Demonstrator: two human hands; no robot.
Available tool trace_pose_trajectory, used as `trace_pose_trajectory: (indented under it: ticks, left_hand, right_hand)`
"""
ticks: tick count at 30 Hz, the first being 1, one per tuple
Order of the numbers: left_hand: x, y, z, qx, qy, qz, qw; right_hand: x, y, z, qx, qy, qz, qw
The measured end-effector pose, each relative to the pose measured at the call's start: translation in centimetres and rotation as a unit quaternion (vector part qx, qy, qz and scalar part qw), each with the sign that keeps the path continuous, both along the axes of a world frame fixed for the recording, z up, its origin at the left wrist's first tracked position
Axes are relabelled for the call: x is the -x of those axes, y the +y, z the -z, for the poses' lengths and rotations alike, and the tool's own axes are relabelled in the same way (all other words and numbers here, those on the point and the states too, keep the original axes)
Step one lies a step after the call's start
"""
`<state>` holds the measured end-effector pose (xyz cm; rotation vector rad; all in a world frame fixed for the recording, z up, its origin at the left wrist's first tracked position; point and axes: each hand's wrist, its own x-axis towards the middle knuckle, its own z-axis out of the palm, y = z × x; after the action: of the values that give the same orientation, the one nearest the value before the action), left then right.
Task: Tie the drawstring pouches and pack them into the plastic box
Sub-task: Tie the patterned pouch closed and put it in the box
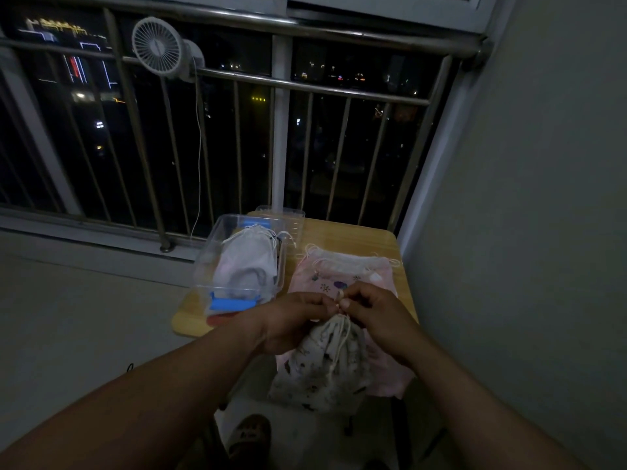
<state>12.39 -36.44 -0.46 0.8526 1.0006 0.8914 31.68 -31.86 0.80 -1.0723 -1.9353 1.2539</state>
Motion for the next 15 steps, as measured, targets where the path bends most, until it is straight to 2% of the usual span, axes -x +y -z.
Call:
trace_pose_trajectory:
  ticks: [4, 13, 15]
  left_hand:
    - [-0.1, 0.1, -0.2, -0.009, -0.013, -0.006, 1.0]
    - [-0.8, 0.0, -0.2, -0.043, 0.027, -0.037, 0.998]
    - [-1.0, -0.1, -0.2, -0.051, 0.061, -0.043, 0.996]
  right_hand:
    - [0.2, 0.1, -0.5, 0.002, 0.0, -0.012, 1.0]
    - [0.5, 0.2, 0.2, 0.068, 0.06, 0.009, 0.996]
    - [0.7, -0.1, 0.6, 0.066, 0.063, 0.021, 0.996]
